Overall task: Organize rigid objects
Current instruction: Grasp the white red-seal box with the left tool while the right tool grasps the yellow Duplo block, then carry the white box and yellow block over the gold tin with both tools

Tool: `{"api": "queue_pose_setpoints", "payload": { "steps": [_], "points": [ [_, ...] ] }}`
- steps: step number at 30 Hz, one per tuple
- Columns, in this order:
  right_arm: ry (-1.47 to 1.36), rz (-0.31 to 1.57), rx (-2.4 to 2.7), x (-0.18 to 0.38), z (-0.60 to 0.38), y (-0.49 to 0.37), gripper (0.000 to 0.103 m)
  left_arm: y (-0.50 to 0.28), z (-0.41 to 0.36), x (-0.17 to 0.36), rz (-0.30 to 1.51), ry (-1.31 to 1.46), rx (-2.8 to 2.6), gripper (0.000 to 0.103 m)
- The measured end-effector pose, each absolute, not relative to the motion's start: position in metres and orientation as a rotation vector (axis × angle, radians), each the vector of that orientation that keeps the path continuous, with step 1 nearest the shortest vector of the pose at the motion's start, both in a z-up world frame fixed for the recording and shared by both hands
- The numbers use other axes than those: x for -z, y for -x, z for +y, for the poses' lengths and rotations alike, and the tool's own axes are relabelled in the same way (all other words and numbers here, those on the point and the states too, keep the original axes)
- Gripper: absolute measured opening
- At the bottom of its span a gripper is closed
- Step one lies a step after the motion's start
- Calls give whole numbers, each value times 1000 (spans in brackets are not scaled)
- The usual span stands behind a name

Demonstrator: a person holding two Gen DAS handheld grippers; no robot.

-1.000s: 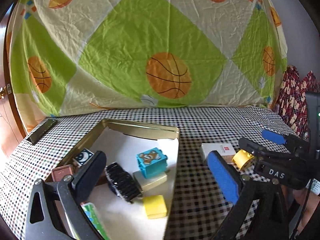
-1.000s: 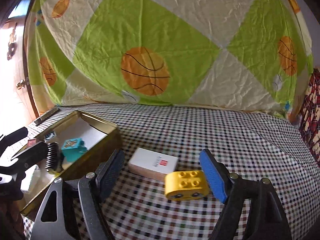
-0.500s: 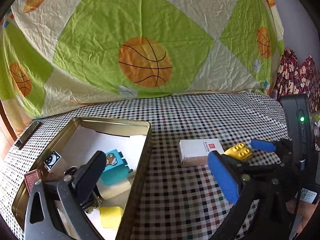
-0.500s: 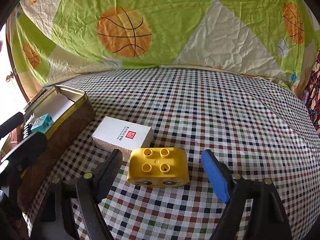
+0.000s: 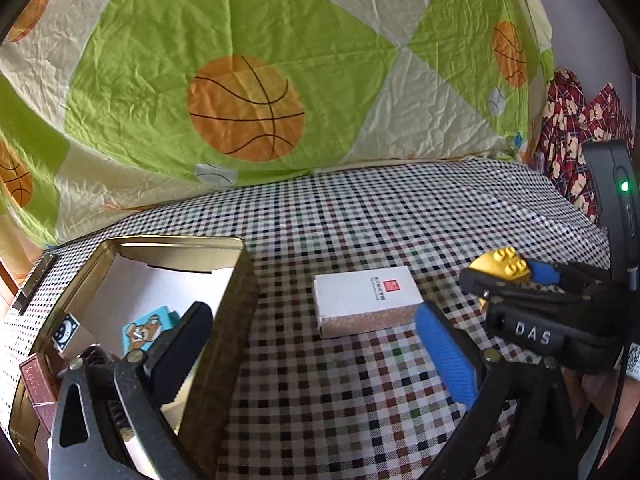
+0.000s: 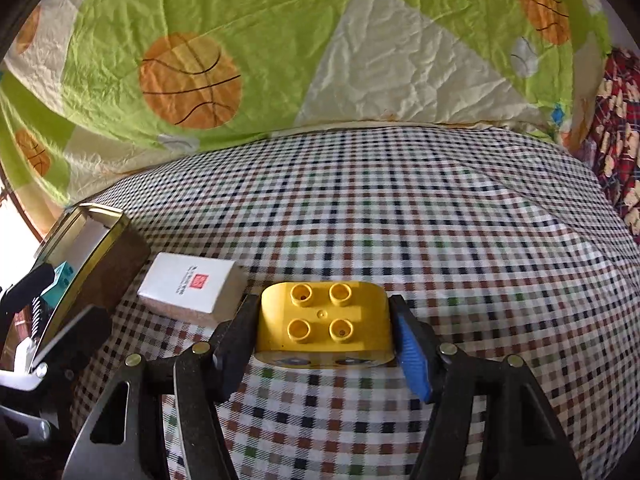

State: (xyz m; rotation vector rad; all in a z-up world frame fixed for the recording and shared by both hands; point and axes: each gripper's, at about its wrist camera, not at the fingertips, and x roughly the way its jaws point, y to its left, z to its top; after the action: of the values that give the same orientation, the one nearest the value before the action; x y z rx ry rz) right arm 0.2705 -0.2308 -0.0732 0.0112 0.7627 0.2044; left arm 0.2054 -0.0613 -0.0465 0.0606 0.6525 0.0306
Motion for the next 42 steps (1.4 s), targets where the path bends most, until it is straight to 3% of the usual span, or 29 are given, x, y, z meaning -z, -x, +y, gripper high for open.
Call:
{"api": "queue_pose_setpoints", "payload": {
  "steps": [18, 19, 21, 22, 42],
  "points": [
    [-83, 734, -157, 72, -254, -269, 66, -274, -90, 79, 846, -46, 39, 102],
    [-82, 732, -159, 72, -254, -269, 66, -274, -90, 79, 852, -42, 43, 99],
    [-77, 724, -166, 70, -253, -268, 66, -274, -87, 81, 861, -18, 60, 81],
    [-73, 718, -169, 70, -252, -267, 66, -274, -85, 81, 865, -7, 64, 81],
    [-60, 593, -173, 54, -250, -246, 66, -236, -75, 53, 642, -12, 14, 80]
  ]
}}
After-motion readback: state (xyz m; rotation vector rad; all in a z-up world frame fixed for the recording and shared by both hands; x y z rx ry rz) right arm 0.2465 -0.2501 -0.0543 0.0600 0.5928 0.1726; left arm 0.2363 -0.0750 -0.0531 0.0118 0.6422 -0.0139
